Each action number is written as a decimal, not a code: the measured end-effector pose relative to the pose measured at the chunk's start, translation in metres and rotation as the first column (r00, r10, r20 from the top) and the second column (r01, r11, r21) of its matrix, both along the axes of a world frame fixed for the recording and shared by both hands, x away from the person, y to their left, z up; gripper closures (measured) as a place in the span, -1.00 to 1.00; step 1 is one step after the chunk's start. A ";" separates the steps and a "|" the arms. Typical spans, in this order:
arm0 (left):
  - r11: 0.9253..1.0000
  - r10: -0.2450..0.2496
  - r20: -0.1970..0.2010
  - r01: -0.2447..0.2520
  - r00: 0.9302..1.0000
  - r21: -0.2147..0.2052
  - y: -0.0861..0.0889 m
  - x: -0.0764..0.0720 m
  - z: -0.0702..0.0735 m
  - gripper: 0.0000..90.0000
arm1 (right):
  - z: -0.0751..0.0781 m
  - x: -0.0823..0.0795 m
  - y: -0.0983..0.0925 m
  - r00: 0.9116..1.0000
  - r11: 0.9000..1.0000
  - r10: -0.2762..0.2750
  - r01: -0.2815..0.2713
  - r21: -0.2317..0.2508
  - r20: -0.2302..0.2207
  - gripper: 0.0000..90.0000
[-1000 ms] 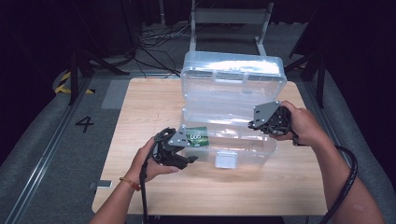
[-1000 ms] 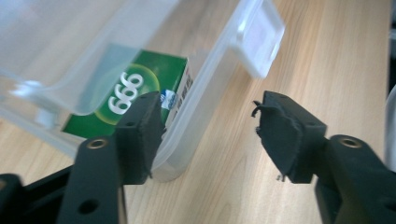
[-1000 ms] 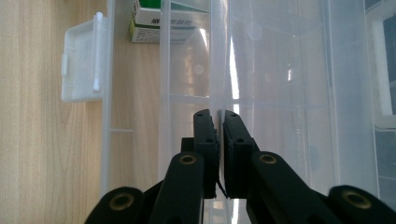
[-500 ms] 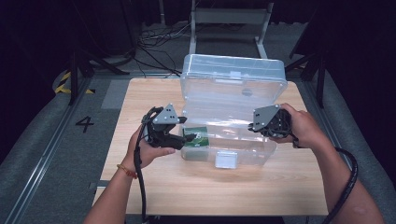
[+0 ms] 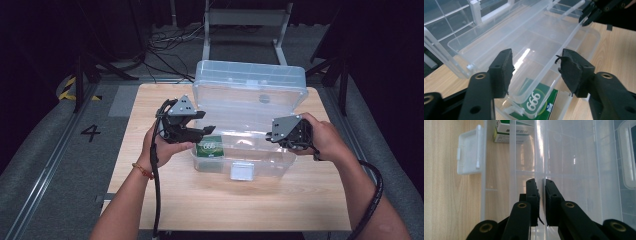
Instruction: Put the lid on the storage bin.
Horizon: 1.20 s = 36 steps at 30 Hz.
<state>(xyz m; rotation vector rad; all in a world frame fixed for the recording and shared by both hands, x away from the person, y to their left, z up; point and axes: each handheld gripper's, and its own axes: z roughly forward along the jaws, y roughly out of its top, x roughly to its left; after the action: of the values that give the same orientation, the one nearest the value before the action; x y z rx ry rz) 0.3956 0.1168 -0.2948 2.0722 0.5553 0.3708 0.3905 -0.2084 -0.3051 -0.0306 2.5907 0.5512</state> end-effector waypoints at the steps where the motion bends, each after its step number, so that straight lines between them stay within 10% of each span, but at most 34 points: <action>1: 1.000 0.003 0.001 -0.003 1.000 -0.006 0.000 0.001 0.001 0.07 | 0.000 0.000 0.000 1.000 1.000 0.003 -0.003 0.000 0.002 0.87; 13: 0.997 0.060 -0.055 -0.062 0.997 -0.045 0.005 0.015 0.004 0.66 | -0.006 -0.007 -0.002 0.999 1.000 -0.007 0.006 0.022 0.032 0.85; 36: 0.998 0.042 -0.044 -0.044 0.998 -0.042 0.017 0.013 0.002 0.91 | -0.025 -0.024 -0.010 0.998 0.995 -0.036 0.032 0.092 0.049 0.79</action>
<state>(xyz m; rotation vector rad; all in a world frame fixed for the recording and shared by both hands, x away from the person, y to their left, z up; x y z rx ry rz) 0.4087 0.1336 -0.2929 2.0339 0.6289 0.3370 0.3670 -0.2181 -0.3297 0.0294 2.5093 0.6466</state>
